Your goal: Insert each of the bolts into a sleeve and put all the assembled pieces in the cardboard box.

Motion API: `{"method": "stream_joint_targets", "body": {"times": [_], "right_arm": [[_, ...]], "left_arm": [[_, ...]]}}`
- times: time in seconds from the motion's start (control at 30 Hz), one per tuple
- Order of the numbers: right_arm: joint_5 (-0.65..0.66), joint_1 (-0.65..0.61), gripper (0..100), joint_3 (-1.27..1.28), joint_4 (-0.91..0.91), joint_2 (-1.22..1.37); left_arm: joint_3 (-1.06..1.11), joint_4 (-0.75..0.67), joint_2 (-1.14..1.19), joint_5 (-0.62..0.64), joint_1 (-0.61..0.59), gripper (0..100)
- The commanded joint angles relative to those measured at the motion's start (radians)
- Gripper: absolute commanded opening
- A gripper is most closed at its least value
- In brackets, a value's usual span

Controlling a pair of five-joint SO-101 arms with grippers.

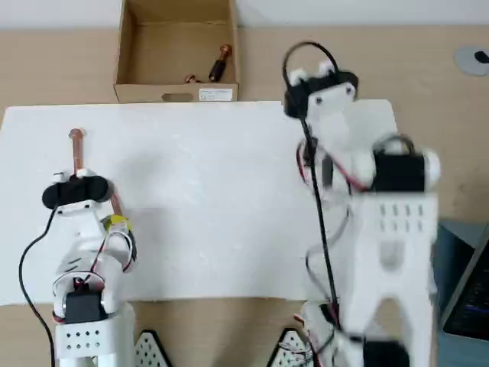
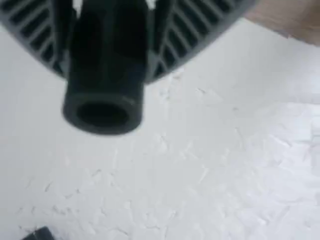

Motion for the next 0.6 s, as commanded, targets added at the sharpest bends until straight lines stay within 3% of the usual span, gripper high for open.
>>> {"method": "stream_joint_targets", "body": {"times": [0.0, 0.2, 0.57], "right_arm": [[-0.041, 0.015, 1.0, 0.136, -0.069, -0.202], [-0.048, 0.018, 1.0, 0.341, -0.132, -0.381], [-0.048, 0.229, 1.0, 0.394, -0.132, -0.429]], "left_arm": [[-0.124, 0.002, 0.002, -0.003, -0.011, 1], [-0.308, 0.101, 0.154, -0.002, -0.011, 1], [-0.858, 0.164, 0.858, -0.003, -0.130, 1]]}}
